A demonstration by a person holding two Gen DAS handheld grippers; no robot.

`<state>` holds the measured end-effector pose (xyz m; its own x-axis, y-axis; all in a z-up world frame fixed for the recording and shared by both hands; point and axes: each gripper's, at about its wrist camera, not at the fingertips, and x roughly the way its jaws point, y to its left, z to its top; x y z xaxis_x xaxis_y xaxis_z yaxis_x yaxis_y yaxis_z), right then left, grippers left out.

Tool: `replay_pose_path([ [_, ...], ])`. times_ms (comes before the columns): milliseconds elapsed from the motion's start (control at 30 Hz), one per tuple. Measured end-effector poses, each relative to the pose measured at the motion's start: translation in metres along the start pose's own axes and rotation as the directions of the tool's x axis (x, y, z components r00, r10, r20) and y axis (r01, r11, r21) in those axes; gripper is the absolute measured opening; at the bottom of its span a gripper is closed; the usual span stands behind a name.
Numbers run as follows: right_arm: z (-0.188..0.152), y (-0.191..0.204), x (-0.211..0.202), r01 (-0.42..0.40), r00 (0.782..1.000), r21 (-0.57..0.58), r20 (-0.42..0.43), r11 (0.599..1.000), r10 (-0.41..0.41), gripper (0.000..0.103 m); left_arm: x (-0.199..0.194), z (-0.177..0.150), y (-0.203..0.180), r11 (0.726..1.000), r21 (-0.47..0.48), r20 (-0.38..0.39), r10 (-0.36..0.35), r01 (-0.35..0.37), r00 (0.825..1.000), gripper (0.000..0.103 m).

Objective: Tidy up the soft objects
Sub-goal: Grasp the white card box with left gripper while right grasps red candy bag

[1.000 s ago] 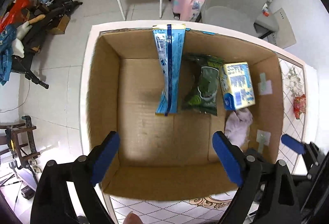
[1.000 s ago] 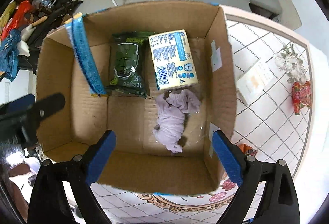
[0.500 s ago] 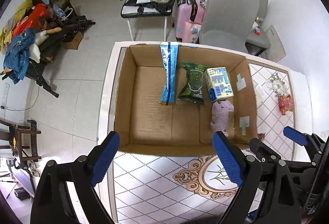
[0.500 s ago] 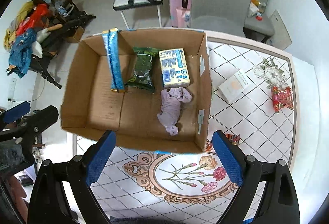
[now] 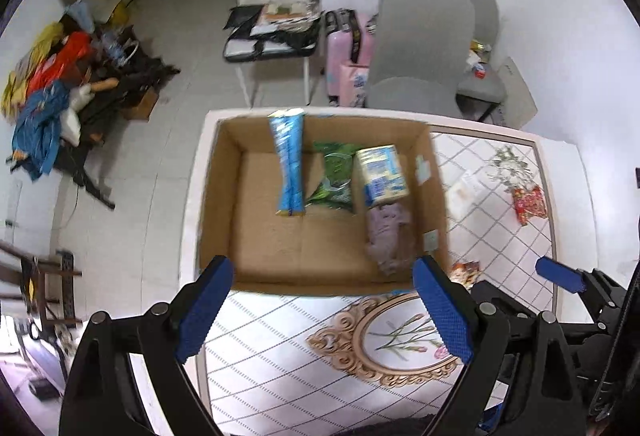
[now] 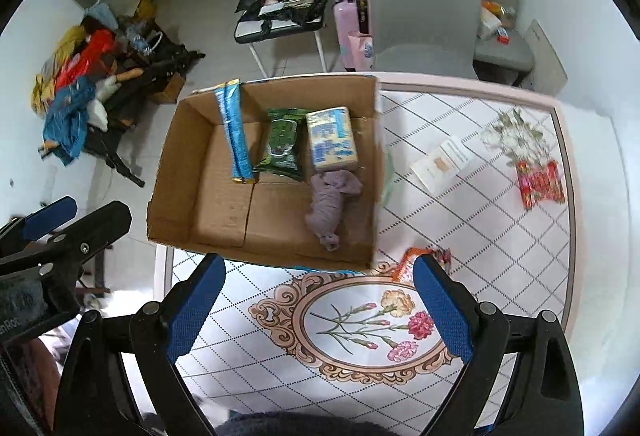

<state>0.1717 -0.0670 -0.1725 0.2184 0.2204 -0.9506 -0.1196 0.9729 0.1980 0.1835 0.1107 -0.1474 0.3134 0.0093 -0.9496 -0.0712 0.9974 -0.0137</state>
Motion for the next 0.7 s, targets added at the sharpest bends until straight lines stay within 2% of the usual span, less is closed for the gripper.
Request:
replay_pose_path([
  [67,0.0,-0.03,-0.003,-0.009,1.0,0.051,-0.003,0.999,0.01,0.097,0.006,0.01,-0.031,0.998,0.055,-0.004,-0.015,0.015,1.0,0.092],
  [167,0.0,-0.098,-0.007,0.017,1.0,0.163,-0.009,0.986,-0.016,0.097,0.029,0.028,-0.09,0.985,0.169,-0.034,-0.037,0.042,0.999,0.092],
  [300,0.004,-0.193,0.004,0.035,0.999,0.342,-0.042,0.939,-0.022,0.097,0.077,0.051,-0.172,0.937,0.338,-0.132,-0.039,0.082,0.99,0.092],
  [367,0.009,-0.236,0.014,0.037,0.998,0.417,-0.058,0.908,-0.014,0.097,0.116,0.064,-0.216,0.91,0.397,-0.224,-0.032,0.121,0.974,0.092],
  [467,0.02,-0.296,0.038,0.044,0.996,0.514,-0.085,0.857,0.0,0.097,0.171,0.077,-0.255,0.899,0.421,-0.321,0.021,0.123,0.947,0.092],
  [533,0.03,-0.331,0.058,0.051,0.996,0.567,-0.092,0.822,0.002,0.097,0.207,0.085,-0.273,0.894,0.439,-0.353,0.078,0.092,0.932,0.092],
  [700,0.051,-0.389,0.124,0.01,0.986,0.705,-0.126,0.71,0.112,0.096,0.275,0.091,-0.297,0.885,0.463,-0.421,0.168,0.052,0.891,0.092],
])
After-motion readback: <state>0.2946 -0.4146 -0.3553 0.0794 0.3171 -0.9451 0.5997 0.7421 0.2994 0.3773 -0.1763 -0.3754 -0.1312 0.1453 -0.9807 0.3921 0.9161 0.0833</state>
